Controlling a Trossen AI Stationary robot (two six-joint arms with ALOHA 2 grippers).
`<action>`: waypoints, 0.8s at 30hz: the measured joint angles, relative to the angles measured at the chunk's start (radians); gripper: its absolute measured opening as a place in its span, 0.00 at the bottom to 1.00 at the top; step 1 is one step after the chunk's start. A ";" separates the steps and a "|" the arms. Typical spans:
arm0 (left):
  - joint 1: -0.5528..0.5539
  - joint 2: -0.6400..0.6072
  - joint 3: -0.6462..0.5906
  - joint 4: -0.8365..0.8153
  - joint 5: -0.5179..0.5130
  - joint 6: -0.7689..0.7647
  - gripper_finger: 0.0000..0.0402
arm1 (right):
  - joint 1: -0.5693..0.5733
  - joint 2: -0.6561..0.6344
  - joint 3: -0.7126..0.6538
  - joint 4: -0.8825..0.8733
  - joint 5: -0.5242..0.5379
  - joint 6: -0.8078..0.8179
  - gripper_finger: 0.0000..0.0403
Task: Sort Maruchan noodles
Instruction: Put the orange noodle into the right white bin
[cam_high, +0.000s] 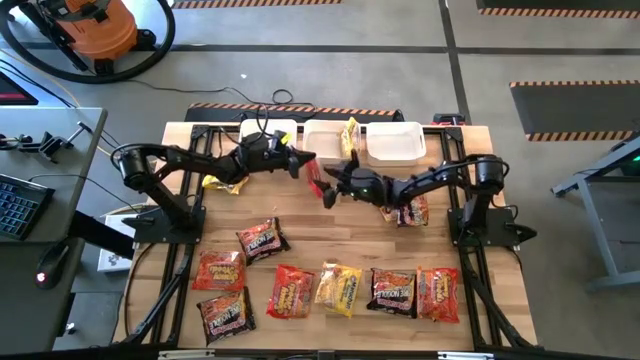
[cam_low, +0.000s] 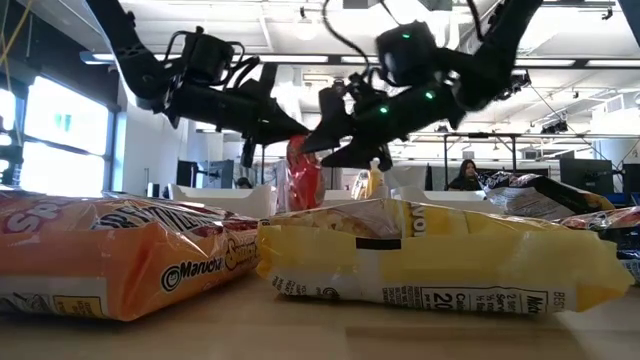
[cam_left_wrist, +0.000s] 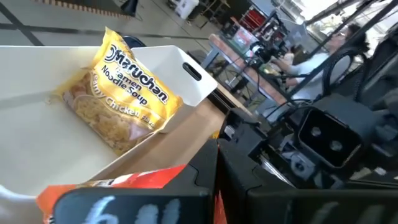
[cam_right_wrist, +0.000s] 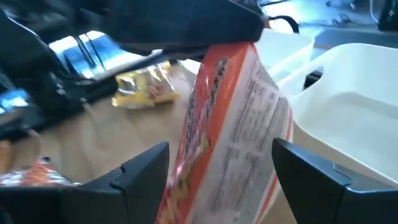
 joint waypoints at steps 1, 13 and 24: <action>-0.008 0.000 0.000 0.000 -0.018 0.003 0.00 | 0.001 0.000 0.029 -0.058 0.002 0.003 0.67; -0.055 0.000 -0.001 0.050 -0.072 0.005 0.00 | -0.001 0.000 0.175 -0.350 0.089 0.087 0.67; -0.070 0.000 -0.001 0.099 -0.068 0.013 0.00 | -0.007 0.000 0.175 -0.382 0.127 0.132 0.67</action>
